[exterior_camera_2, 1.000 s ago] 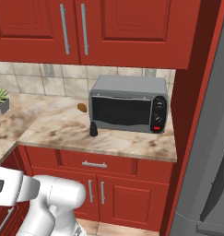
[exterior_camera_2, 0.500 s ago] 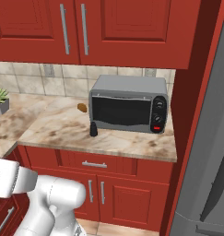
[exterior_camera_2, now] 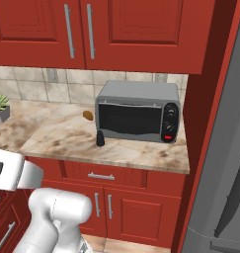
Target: Pick the mustard and shaker from the counter and place them in the cabinet.
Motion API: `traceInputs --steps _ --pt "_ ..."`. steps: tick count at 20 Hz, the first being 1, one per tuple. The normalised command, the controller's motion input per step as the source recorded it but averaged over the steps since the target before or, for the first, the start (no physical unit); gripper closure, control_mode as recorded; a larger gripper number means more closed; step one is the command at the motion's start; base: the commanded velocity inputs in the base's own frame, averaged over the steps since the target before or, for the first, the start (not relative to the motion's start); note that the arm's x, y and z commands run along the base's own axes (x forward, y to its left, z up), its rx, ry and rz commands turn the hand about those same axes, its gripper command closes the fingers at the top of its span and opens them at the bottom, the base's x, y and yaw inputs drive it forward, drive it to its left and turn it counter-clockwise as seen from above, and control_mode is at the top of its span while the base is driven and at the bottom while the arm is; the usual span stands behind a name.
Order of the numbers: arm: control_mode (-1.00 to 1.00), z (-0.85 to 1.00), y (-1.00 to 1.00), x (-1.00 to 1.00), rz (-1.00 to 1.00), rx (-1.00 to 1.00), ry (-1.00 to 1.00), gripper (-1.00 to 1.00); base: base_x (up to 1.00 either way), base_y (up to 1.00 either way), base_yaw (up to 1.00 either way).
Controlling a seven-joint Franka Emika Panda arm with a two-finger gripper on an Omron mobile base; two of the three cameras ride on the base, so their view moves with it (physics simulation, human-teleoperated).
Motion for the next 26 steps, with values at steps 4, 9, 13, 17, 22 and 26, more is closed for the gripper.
traceInputs --steps 4,9,13,17,22,26 --pt "-1.0 0.0 0.0 0.11 0.0 -0.02 0.0 -1.0 0.0 0.0 0.0" --pt "-1.0 0.0 0.0 0.01 0.0 -0.03 -0.04 -1.0 0.0 0.0 0.0" --pt "-1.0 0.0 0.0 0.08 0.0 -0.02 -0.02 -1.0 0.0 0.0 0.0" --pt "-1.0 0.0 0.0 0.16 0.0 -0.01 -0.01 -1.0 0.0 0.0 0.0" --pt "-1.0 0.0 0.0 0.2 0.0 0.0 0.0 -1.0 0.0 0.0 0.0" --pt "-1.0 0.0 0.0 0.23 0.0 0.0 0.0 -1.0 0.0 0.0 0.0"
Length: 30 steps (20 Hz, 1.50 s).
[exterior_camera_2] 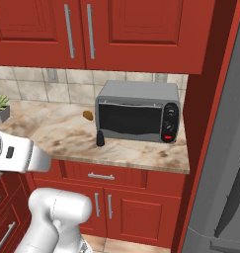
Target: Pick the mustard and shaker from the counter and place them in the cabinet.
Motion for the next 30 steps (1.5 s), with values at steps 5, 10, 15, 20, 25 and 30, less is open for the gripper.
traceInputs --steps 5,10,15,20,25,30 --pt "-1.0 0.0 0.0 0.27 0.0 0.0 0.0 -1.0 0.0 0.0 0.0" --pt "-1.0 -0.02 0.0 0.29 0.0 0.0 0.0 -1.0 0.0 0.0 0.0" --pt "-1.0 -0.18 0.0 0.37 0.0 0.0 0.0 -1.0 0.0 0.0 0.0" --pt "-1.0 -0.25 0.0 0.43 0.0 0.0 0.0 -1.0 0.0 0.0 0.0" --pt "-1.0 -0.38 0.0 0.37 0.0 0.0 0.0 -1.0 0.0 0.0 0.0" --pt "-1.0 -0.25 0.0 0.35 0.0 0.0 0.0 -1.0 0.0 0.0 0.0"
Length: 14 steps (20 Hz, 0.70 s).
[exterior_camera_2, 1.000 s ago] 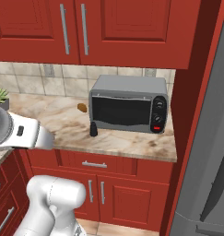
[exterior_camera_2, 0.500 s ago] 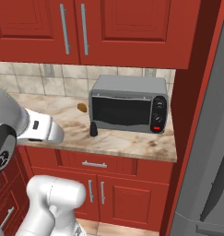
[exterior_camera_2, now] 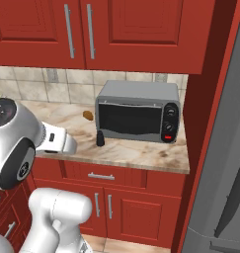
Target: Pick the mustard and shaker from the counter and place them in the cabinet.
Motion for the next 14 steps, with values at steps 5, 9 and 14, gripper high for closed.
traceInputs --steps 5,9,14 --pt "-1.0 0.0 0.0 0.32 0.0 0.0 0.0 -1.0 0.0 0.0 0.0" --pt "-1.0 -0.03 0.01 0.35 0.0 0.0 0.0 -1.0 0.0 0.0 0.0" --pt "-1.0 -0.21 0.02 0.35 0.0 0.0 0.0 -1.0 0.0 0.0 0.0"
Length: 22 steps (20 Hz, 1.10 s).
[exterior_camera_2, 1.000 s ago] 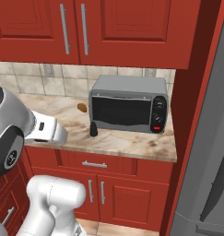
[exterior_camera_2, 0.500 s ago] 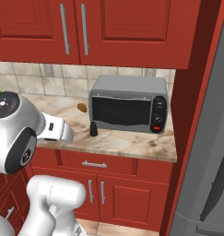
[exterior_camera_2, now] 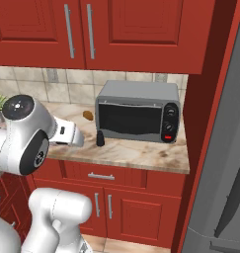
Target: Pick the mustard and shaker from the counter and place them in the cabinet.
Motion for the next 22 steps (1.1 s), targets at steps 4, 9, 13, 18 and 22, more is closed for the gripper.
traceInputs --steps 4,9,13,18,22 --pt "-1.0 -0.37 0.03 0.38 0.01 0.0 0.0 -1.0 0.0 0.0 0.0" --pt "-1.0 -0.35 0.01 0.34 0.01 0.0 0.0 -1.0 0.0 0.0 0.0" --pt "-1.0 -0.18 0.0 0.29 0.0 0.0 0.0 -1.0 0.0 0.0 0.0" --pt "-1.0 -0.2 0.01 0.3 0.0 0.0 0.0 -1.0 0.0 0.0 0.0" --pt "-1.0 -0.22 0.09 0.28 0.0 0.0 0.0 -1.0 0.0 0.0 0.0"
